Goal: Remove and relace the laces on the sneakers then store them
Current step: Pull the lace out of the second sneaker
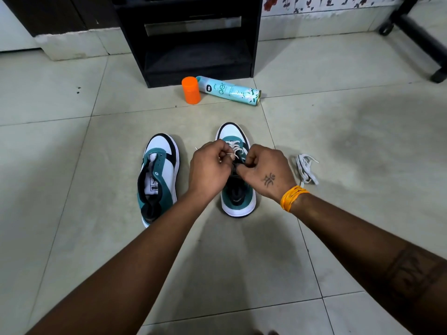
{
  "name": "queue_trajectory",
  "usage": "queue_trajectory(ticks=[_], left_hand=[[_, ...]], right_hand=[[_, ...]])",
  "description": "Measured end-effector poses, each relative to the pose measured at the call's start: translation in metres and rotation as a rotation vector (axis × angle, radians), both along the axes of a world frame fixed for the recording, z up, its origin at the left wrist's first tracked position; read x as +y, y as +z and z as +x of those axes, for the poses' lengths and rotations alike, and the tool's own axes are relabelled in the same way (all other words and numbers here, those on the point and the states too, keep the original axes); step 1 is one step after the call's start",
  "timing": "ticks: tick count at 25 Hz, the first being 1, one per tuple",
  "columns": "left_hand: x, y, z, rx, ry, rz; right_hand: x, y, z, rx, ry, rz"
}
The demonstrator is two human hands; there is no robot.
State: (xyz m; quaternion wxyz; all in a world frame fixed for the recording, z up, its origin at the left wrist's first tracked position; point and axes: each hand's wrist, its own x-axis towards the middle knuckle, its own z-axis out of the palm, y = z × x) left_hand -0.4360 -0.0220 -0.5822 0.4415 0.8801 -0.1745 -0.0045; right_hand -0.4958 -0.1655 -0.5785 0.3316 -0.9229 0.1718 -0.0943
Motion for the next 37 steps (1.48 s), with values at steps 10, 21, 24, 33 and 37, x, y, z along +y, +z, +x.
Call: queue_trajectory(ticks=[10,21,24,33,37], left_hand=[[0.014,-0.001,0.009,0.170,0.286,-0.043],[0.015,-0.005,0.017,0.374,0.394,-0.426],[0.022,-0.001,0.009,-0.023,0.239,0.058],[0.016,-0.010,0.011,-0.201,0.104,0.158],[0.020,-0.003,0.015,-0.017,0.321,0.259]], right_hand=[[0.001,-0.012,-0.007,-0.024,-0.033,-0.028],[0.004,-0.023,-0.017,-0.097,-0.069,0.011],[0.004,-0.025,-0.020,-0.114,-0.061,-0.003],[0.005,-0.028,-0.020,-0.114,-0.059,-0.014],[0.006,-0.029,-0.019,-0.113,-0.059,-0.011]])
